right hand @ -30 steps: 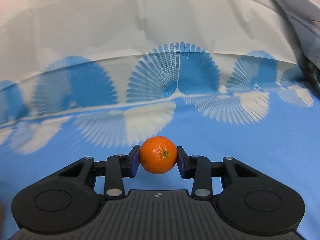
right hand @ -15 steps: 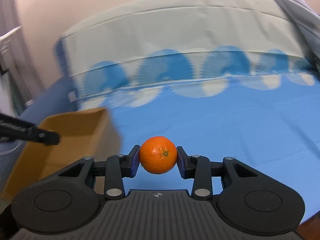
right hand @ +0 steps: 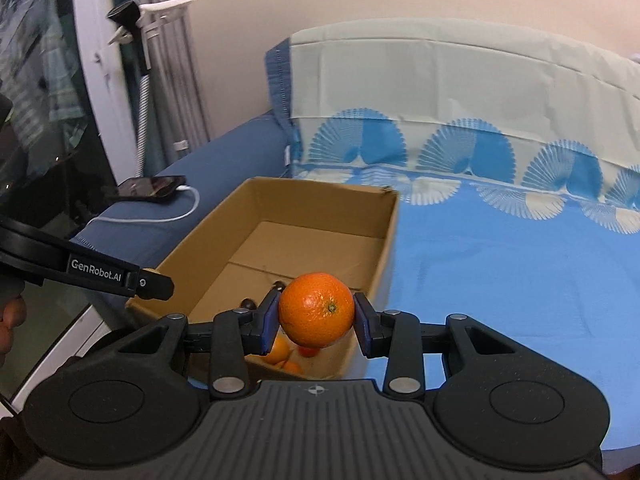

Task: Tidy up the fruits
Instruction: 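Carry the tan fruit and orange fruit with both tools over the box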

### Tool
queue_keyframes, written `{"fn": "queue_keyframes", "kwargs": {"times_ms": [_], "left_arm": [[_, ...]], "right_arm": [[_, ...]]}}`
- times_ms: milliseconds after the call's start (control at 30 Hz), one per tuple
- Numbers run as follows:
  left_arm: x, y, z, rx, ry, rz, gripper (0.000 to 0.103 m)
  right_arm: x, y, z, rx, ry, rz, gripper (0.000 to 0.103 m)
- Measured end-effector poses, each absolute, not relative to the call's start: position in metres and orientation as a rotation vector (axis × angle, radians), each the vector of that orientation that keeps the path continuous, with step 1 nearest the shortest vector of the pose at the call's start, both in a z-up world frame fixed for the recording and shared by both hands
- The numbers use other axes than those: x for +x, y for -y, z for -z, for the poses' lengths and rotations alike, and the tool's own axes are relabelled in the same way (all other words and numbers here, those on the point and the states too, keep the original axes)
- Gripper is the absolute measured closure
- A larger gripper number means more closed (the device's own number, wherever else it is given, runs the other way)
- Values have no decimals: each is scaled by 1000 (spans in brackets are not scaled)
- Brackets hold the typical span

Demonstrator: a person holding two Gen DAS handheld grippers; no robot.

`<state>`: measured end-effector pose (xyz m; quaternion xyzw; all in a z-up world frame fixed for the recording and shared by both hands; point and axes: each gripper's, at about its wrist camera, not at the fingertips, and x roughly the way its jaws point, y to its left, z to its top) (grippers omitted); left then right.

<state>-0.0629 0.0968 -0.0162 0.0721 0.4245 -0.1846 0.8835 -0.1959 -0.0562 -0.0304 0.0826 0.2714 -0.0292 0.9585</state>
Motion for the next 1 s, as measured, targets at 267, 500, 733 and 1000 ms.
{"fn": "queue_keyframes", "kwargs": {"times_ms": [267, 500, 733, 1000], "left_arm": [[-69, -120, 18, 111, -880, 376, 74], [-71, -120, 16, 94, -865, 376, 74], [-70, -120, 17, 88, -866, 368, 74], [-66, -118, 18, 87, -872, 366, 74]], "right_arm": [[-203, 35, 26, 123, -536, 64, 63], [-203, 34, 26, 112, -534, 73, 63], [-201, 32, 28, 105, -542, 70, 63], [-198, 34, 30, 110, -555, 68, 63]]}}
